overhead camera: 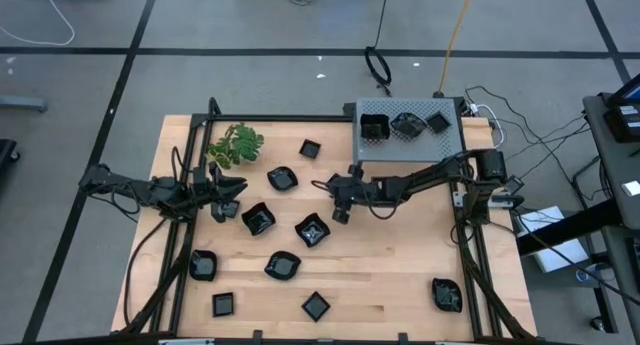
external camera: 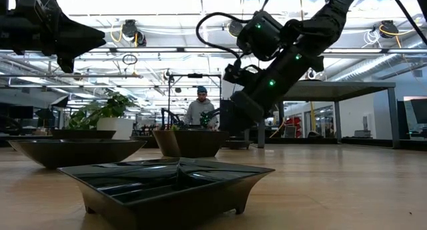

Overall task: Pick & Place Mini shaped plates
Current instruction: Stack the square plate on top of the square plate on the shelf

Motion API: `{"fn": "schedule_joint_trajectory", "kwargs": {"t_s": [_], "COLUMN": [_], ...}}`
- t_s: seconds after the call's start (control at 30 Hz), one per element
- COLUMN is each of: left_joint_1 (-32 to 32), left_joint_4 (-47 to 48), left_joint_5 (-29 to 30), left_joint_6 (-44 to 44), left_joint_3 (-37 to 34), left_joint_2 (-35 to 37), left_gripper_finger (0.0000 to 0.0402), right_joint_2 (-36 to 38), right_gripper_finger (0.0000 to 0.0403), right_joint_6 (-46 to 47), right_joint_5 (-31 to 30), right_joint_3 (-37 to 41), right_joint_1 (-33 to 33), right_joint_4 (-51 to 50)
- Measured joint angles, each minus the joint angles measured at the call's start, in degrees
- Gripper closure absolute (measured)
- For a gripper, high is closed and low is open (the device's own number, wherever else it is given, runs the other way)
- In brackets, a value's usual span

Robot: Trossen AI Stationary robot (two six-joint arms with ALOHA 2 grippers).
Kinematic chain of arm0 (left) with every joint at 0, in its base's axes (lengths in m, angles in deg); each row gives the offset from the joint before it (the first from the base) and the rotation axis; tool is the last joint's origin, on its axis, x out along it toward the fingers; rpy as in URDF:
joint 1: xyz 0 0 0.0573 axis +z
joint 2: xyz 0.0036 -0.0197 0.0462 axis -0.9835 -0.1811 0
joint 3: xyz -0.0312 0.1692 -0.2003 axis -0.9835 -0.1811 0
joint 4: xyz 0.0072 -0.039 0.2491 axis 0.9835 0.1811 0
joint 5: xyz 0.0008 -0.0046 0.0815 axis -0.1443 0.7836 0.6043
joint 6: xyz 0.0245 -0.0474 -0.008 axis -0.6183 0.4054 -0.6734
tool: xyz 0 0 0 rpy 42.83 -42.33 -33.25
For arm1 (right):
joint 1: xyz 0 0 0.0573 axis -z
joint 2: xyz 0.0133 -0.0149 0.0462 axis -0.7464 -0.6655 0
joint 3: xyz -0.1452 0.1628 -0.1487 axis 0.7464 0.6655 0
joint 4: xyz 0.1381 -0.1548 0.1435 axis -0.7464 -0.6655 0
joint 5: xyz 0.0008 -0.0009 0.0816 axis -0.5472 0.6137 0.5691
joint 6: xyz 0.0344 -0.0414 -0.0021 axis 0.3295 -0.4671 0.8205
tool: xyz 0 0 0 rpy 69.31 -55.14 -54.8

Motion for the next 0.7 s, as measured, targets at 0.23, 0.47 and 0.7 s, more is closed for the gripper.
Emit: {"fn": "schedule_joint_trajectory", "kwargs": {"t_s": [0.23, 0.47, 0.7], "left_joint_1": [0.00, 0.00, 0.00], "left_joint_4": [-0.02, -0.04, -0.04], "left_joint_5": [0.00, 0.00, 0.00], "left_joint_6": [-0.02, -0.02, -0.02], "left_joint_3": [0.01, -0.01, -0.01], "left_joint_2": [0.00, 0.00, 0.00], "left_gripper_finger": [0.0316, 0.0316, 0.0316], "right_joint_2": [0.00, 0.00, 0.00], "right_gripper_finger": [0.0284, 0.0284, 0.0284], "right_joint_6": [0.07, 0.55, 0.47], "right_joint_5": [-0.47, 0.71, 2.87], "right_joint_3": [0.00, 0.00, 0.00], "right_joint_1": [-0.13, -0.15, -1.56], "right_joint_4": [-1.56, -2.29, -0.06]}}
